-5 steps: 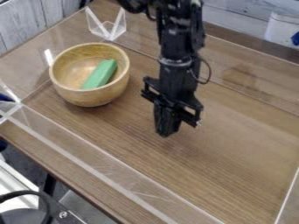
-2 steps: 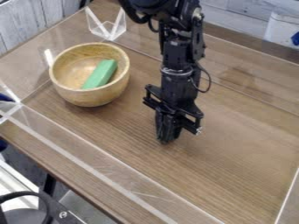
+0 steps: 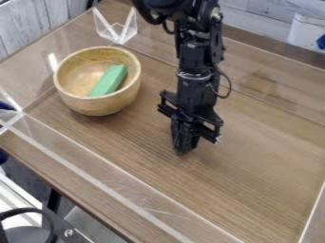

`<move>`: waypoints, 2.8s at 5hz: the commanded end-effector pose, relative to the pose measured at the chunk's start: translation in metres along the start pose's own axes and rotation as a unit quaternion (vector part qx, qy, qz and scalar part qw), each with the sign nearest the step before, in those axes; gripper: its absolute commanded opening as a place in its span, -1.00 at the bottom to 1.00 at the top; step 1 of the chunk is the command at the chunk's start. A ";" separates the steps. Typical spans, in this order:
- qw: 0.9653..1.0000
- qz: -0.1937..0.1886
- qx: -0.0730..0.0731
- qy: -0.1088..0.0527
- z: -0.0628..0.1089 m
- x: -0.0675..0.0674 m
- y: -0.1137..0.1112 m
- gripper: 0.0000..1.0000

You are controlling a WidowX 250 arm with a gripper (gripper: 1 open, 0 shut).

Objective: Remove the green block from inside the brown bowl and put it on the table

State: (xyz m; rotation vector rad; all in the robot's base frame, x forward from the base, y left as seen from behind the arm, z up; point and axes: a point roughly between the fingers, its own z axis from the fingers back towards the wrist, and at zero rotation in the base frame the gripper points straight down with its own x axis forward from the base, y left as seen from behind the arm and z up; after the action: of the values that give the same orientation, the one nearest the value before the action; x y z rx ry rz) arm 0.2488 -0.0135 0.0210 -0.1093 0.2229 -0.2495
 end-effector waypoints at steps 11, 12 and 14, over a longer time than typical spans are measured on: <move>0.981 0.135 0.041 -0.131 0.138 -0.029 0.127 1.00; 0.981 0.140 0.041 -0.125 0.133 -0.031 0.134 1.00; 0.981 0.154 0.045 -0.112 0.121 -0.031 0.152 1.00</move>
State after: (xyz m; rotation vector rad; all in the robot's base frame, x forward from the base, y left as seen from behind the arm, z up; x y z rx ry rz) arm 0.2761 0.1436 0.1064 -0.0451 0.0616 0.0594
